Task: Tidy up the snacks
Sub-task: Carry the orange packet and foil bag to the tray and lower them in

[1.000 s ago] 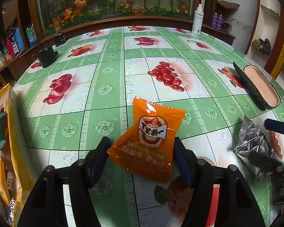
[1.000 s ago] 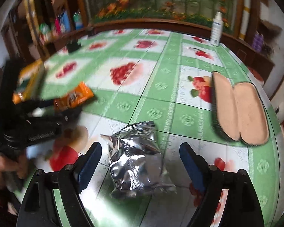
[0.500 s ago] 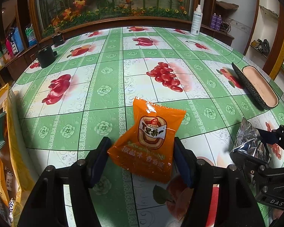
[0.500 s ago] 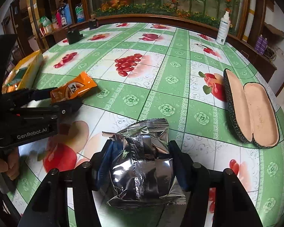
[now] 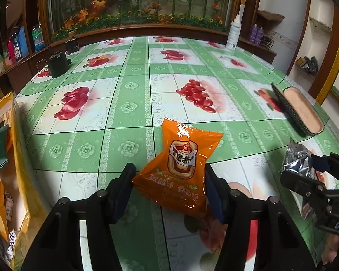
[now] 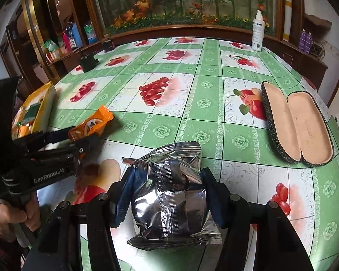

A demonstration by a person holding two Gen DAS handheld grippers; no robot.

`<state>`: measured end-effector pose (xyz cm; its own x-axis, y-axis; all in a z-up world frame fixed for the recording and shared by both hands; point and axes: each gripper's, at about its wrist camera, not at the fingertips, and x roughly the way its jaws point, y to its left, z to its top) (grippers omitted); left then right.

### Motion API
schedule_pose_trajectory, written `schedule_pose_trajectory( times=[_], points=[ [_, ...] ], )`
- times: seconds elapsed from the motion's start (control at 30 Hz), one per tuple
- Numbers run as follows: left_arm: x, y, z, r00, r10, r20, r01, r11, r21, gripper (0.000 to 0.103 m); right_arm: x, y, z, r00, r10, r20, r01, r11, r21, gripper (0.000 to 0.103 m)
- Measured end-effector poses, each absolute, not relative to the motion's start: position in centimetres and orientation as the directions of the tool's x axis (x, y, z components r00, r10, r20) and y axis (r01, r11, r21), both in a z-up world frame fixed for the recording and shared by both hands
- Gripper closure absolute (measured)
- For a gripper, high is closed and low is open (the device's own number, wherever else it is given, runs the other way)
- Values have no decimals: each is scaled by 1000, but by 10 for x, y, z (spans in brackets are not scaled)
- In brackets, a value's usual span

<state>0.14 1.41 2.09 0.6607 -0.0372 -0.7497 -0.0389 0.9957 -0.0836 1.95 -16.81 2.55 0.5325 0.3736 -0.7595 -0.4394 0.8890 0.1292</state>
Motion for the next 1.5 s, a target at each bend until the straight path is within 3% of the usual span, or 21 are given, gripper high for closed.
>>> schedule_pose_trajectory(
  times=[0.5, 0.9, 1.17, 1.5],
  points=[
    [-48, 64, 71, 748, 13, -664, -120, 986, -116, 44, 5, -143, 58, 549, 443, -709, -483, 860, 163, 40],
    [-126, 165, 93, 773, 181, -608, -318, 940, -124, 44, -23, -23, 87, 463, 587, -664, -665, 725, 177, 40],
    [-168, 225, 80, 759, 250, -601, -421, 893, -161, 44, -41, 73, 79, 350, 637, -687, -755, 626, 196, 40],
    [-154, 255, 64, 756, 276, -593, -447, 880, -161, 44, -20, 146, 51, 306, 604, -736, -761, 620, 193, 40]
  ],
)
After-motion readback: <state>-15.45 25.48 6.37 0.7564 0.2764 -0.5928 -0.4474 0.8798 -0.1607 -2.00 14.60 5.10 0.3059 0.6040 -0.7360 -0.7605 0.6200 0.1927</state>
